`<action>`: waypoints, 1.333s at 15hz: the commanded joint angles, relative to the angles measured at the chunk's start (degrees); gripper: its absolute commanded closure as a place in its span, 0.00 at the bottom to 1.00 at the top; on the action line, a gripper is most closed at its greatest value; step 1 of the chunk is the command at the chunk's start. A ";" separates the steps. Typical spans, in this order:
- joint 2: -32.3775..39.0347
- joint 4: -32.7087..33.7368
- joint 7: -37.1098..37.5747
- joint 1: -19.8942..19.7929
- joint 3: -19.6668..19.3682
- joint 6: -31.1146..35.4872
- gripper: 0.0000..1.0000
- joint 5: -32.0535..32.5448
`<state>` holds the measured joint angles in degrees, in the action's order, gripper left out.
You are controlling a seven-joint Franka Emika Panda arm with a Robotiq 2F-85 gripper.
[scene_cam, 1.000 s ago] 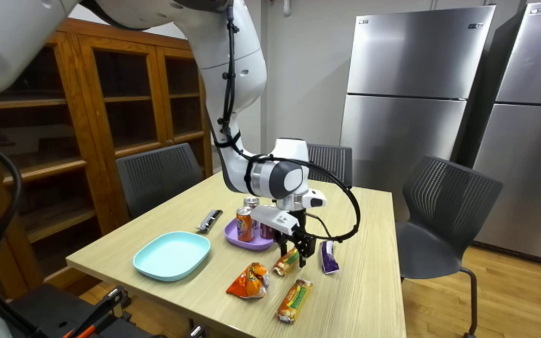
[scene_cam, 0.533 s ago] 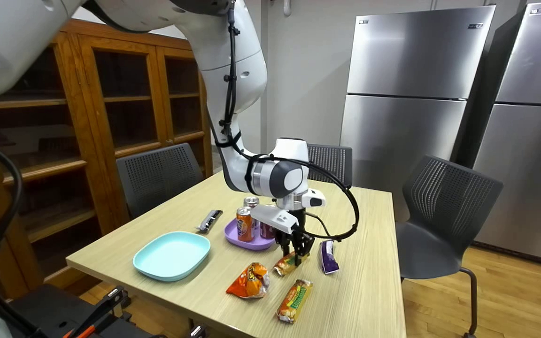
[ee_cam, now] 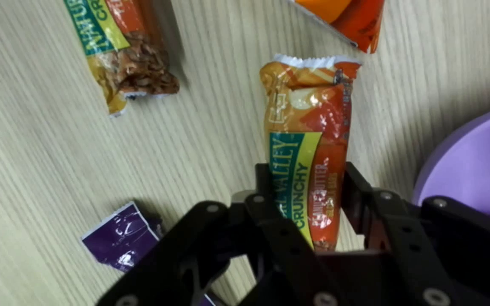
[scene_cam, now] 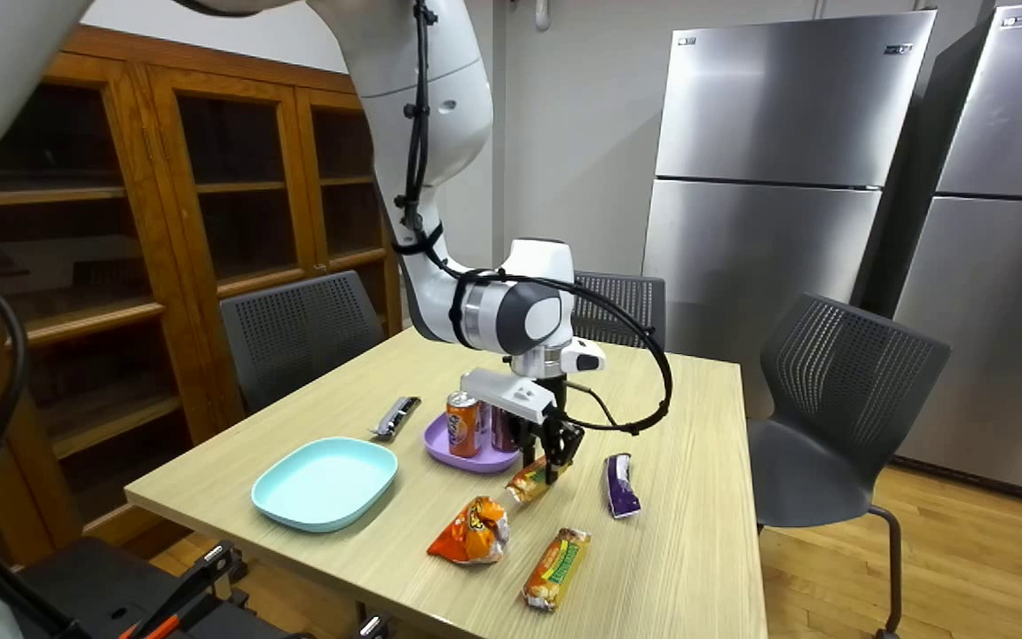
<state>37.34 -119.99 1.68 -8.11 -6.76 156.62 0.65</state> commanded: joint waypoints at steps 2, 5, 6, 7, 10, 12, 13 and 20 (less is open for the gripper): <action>-9.97 -9.98 -4.94 -2.35 3.42 0.10 0.83 -1.79; -14.56 -15.33 -6.82 -2.28 5.03 0.22 0.83 -2.69; -15.89 -16.93 -7.40 -2.16 5.58 0.11 0.83 -3.07; -17.30 -18.71 -7.92 -1.79 6.13 0.11 0.83 -3.32; -20.85 -23.30 -8.96 -0.72 8.17 -0.21 0.83 -4.15; -22.64 -25.88 -9.33 0.30 9.60 -0.28 0.83 -4.64; -23.33 -26.87 -9.35 0.97 10.35 -0.40 0.83 -5.00; -24.36 -29.25 -8.44 7.39 15.07 -1.04 0.83 -5.18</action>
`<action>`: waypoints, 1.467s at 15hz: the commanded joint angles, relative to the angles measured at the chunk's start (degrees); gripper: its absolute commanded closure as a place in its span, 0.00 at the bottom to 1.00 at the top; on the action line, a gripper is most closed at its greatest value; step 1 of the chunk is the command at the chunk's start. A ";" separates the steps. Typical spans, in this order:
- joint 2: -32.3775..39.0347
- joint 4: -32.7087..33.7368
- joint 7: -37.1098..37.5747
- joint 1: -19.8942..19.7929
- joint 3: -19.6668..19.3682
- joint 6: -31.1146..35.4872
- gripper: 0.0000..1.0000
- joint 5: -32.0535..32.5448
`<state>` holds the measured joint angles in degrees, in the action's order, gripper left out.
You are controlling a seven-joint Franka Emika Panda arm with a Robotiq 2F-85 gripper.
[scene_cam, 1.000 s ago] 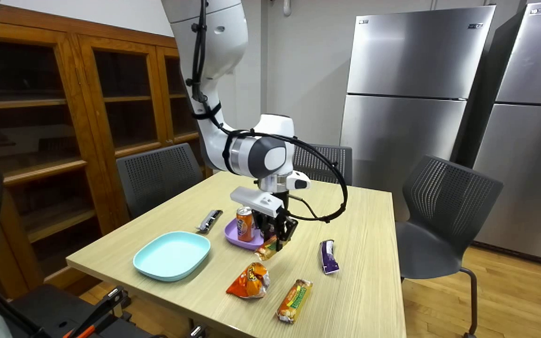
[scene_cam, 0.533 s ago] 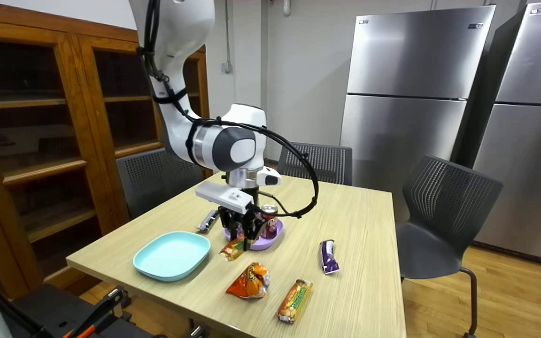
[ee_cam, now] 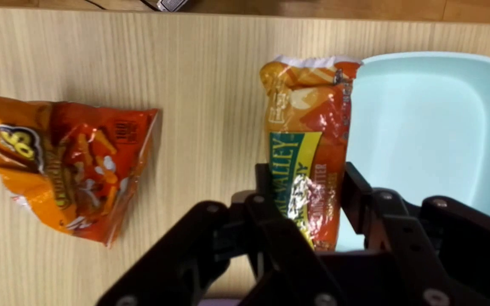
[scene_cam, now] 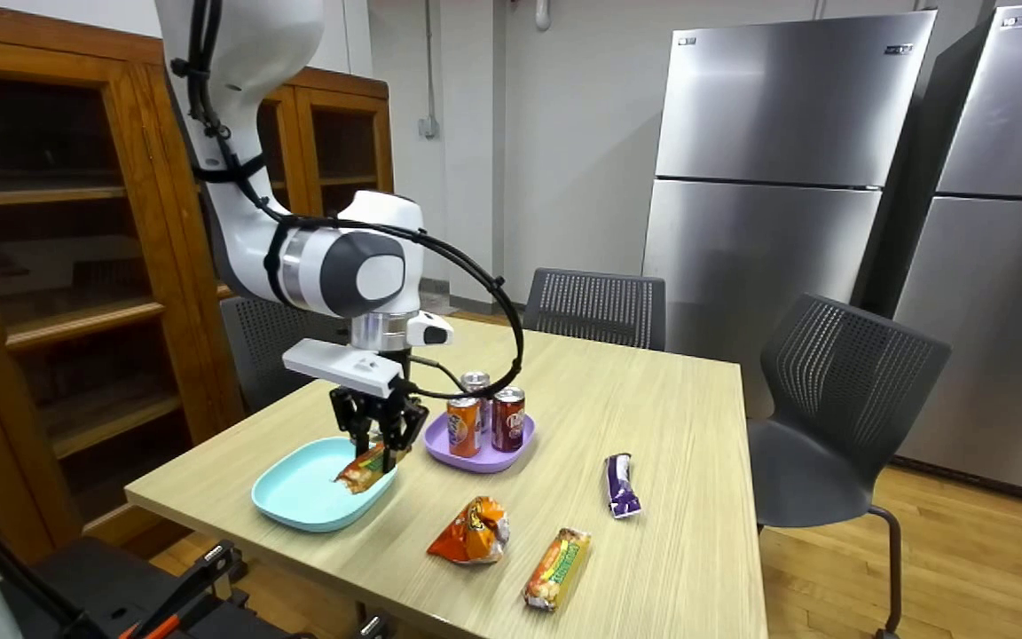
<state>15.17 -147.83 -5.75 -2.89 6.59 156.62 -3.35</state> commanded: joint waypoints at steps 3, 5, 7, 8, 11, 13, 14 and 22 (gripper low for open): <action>-0.97 -0.53 -0.38 5.03 3.01 -1.16 0.83 -0.38; 0.02 0.29 -0.04 6.78 3.56 -1.12 0.83 0.04; 1.36 1.37 0.46 8.44 3.78 -1.22 0.83 0.69; 2.03 1.86 0.70 9.15 3.66 -1.17 0.83 1.19; 5.05 4.29 1.51 11.15 3.08 -1.12 0.83 2.71; 7.32 6.23 2.29 12.34 2.52 -0.80 0.83 3.96; 8.53 7.38 2.76 12.92 2.20 -0.65 0.83 4.58; 15.33 13.82 3.20 15.03 1.91 -1.23 0.83 5.56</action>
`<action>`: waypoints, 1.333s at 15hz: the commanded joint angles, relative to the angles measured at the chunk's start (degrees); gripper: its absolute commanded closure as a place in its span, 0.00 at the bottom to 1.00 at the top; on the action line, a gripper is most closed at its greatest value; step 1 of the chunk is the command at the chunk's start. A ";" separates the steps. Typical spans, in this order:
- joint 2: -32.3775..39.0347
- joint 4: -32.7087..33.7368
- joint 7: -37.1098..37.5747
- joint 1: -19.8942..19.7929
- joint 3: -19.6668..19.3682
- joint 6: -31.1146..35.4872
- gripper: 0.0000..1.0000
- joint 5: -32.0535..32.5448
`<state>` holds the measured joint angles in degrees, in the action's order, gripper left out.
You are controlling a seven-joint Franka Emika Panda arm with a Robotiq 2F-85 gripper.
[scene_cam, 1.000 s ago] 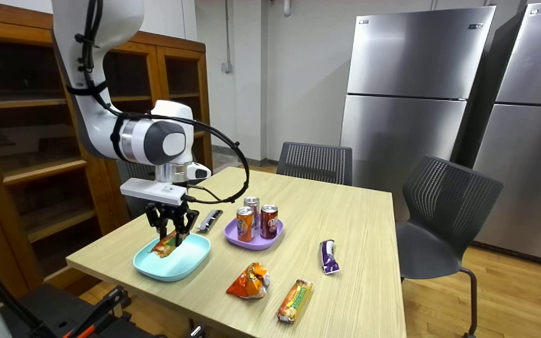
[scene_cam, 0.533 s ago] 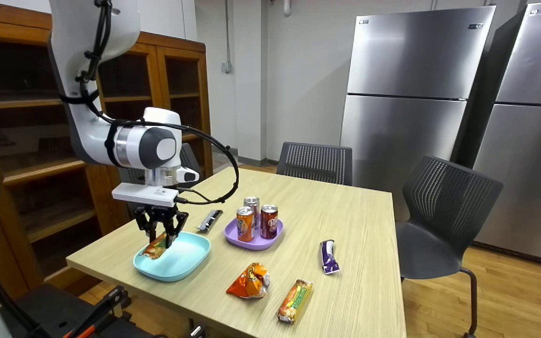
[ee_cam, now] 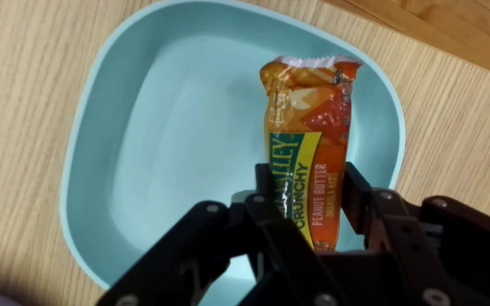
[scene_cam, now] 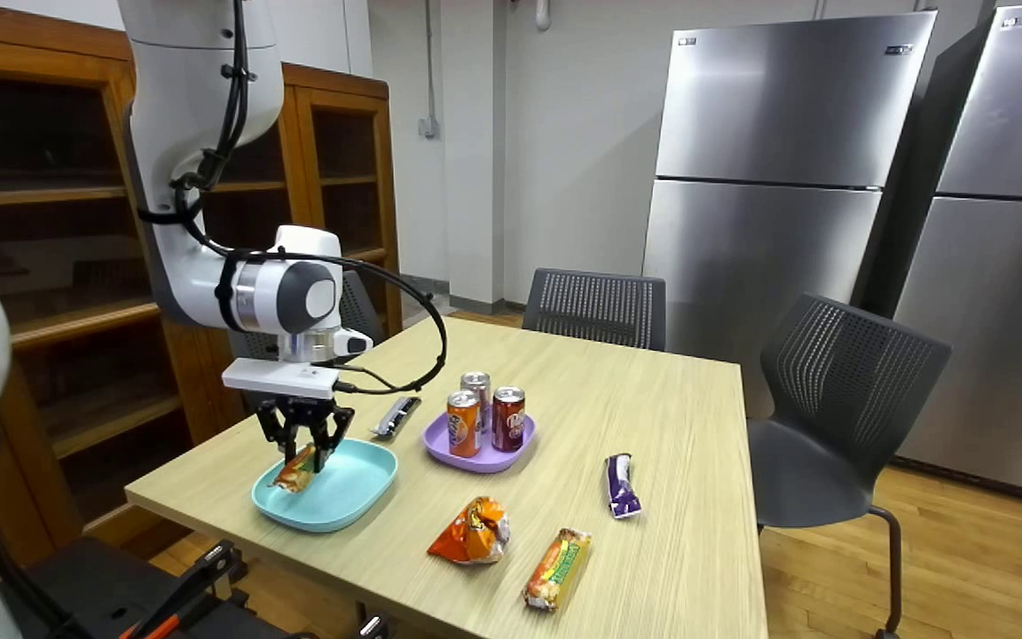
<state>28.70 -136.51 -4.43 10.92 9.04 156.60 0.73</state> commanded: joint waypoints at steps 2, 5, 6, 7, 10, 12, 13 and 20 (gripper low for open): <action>2.60 3.10 1.79 1.44 -0.49 -1.23 0.83 1.40; 2.76 3.34 1.66 1.50 -0.45 -1.44 0.31 1.30; 2.42 3.19 1.38 1.20 -0.23 -1.42 0.25 1.10; 1.80 2.93 0.98 0.75 0.14 -1.44 0.17 0.80; -0.31 2.39 0.20 -0.53 1.00 -1.22 0.00 -0.16; -1.25 2.76 0.33 -0.93 0.78 -0.90 0.00 -0.33; -1.59 3.13 0.47 -1.01 0.47 -0.74 0.00 -0.21; -2.03 6.54 -0.63 -1.36 -0.84 1.02 0.00 1.61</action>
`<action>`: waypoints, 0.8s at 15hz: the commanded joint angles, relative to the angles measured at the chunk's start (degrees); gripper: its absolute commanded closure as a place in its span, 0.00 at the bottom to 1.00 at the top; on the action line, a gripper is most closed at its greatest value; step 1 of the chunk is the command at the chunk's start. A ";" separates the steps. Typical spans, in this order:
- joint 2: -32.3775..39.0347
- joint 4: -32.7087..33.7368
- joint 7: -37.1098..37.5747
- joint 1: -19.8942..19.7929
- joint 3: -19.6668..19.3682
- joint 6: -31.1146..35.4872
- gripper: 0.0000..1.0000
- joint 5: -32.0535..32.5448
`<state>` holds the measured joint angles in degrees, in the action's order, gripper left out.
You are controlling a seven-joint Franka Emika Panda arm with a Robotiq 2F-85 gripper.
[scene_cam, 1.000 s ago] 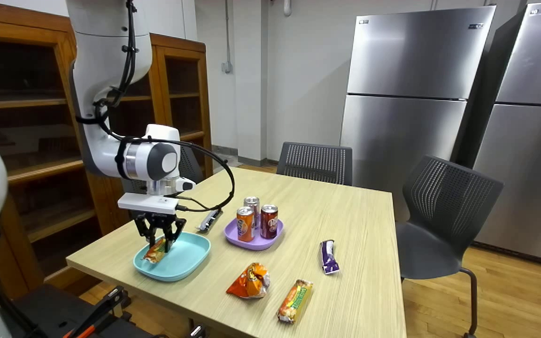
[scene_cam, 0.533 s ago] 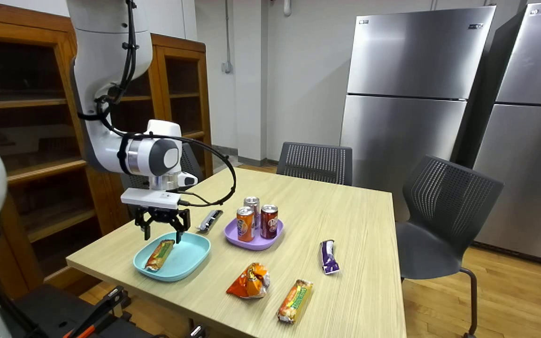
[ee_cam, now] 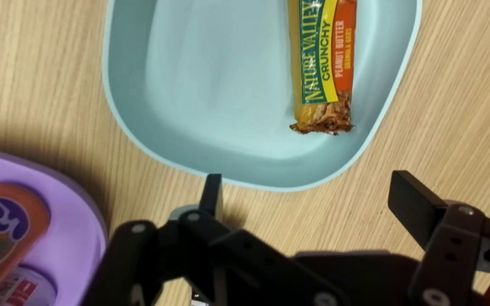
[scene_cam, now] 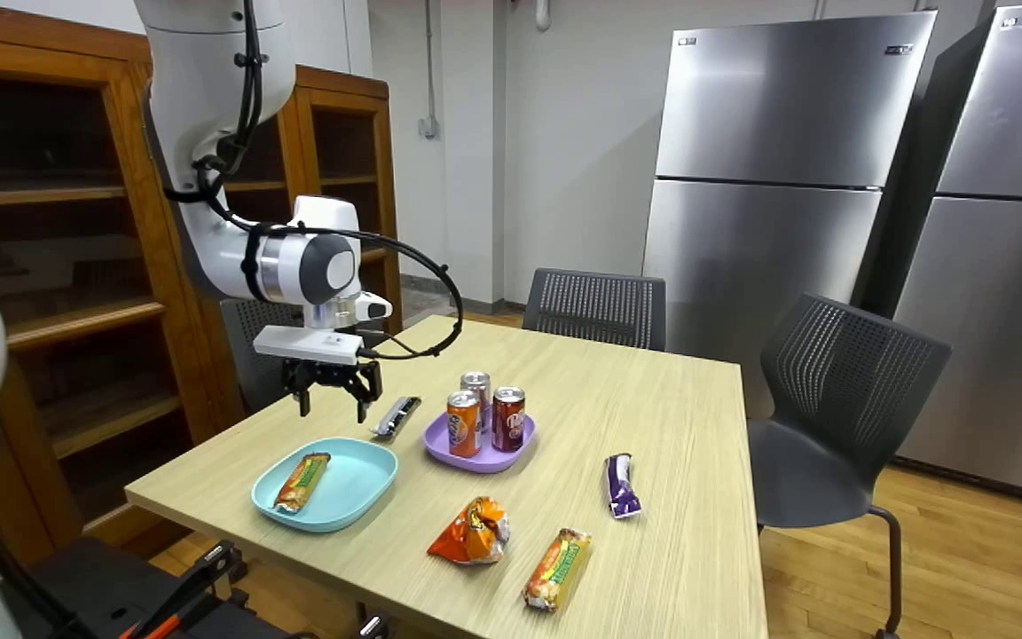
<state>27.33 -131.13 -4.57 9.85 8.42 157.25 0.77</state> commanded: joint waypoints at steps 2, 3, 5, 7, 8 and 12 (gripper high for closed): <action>0.20 2.87 -1.00 0.01 -0.71 0.25 0.00 2.70; 0.47 3.56 -1.51 -0.22 -0.51 0.13 0.00 3.04; 1.27 5.16 -1.71 0.25 -1.11 0.17 0.00 4.52; 2.54 7.09 -1.25 0.94 -2.03 -0.05 0.00 6.36; 3.53 8.34 -0.65 1.46 -2.74 -0.09 0.00 7.44; 7.59 13.43 -0.10 2.04 -3.77 -0.74 0.00 8.62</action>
<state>31.42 -122.58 -5.34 10.76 5.83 157.52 7.78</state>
